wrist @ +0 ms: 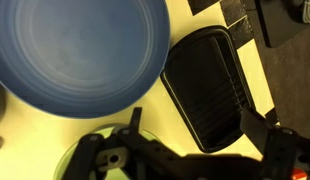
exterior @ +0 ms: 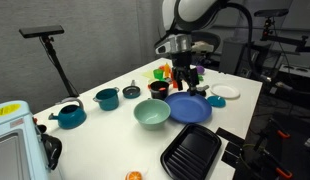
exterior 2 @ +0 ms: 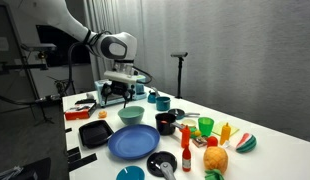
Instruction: Pick up the bowl and pour it's contents in the cup
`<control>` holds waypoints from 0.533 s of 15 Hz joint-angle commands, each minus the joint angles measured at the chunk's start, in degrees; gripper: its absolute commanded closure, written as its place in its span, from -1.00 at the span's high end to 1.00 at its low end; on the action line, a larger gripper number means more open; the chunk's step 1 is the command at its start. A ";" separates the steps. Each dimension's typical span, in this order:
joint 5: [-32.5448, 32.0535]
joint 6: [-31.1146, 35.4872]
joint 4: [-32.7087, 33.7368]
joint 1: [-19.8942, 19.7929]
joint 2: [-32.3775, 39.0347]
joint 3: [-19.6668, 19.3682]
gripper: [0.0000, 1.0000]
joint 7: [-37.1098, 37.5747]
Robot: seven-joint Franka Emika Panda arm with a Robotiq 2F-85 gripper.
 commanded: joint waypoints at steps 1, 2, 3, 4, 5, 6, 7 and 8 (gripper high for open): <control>-1.09 2.48 5.89 1.76 3.44 -1.28 1.00 10.99; -0.63 2.21 7.17 1.46 3.41 -1.40 1.00 13.86; -0.01 1.76 8.53 0.91 3.33 -1.58 1.00 16.18; 0.50 1.42 9.96 0.52 3.51 -1.65 1.00 18.64; 0.95 0.78 11.37 0.07 3.41 -1.94 1.00 20.91; 1.41 -0.40 13.08 -0.54 3.05 -2.47 1.00 22.93; 1.60 -0.96 14.43 -1.00 2.62 -3.01 1.00 25.06; 1.81 -1.52 15.98 -1.52 2.26 -3.70 1.00 27.01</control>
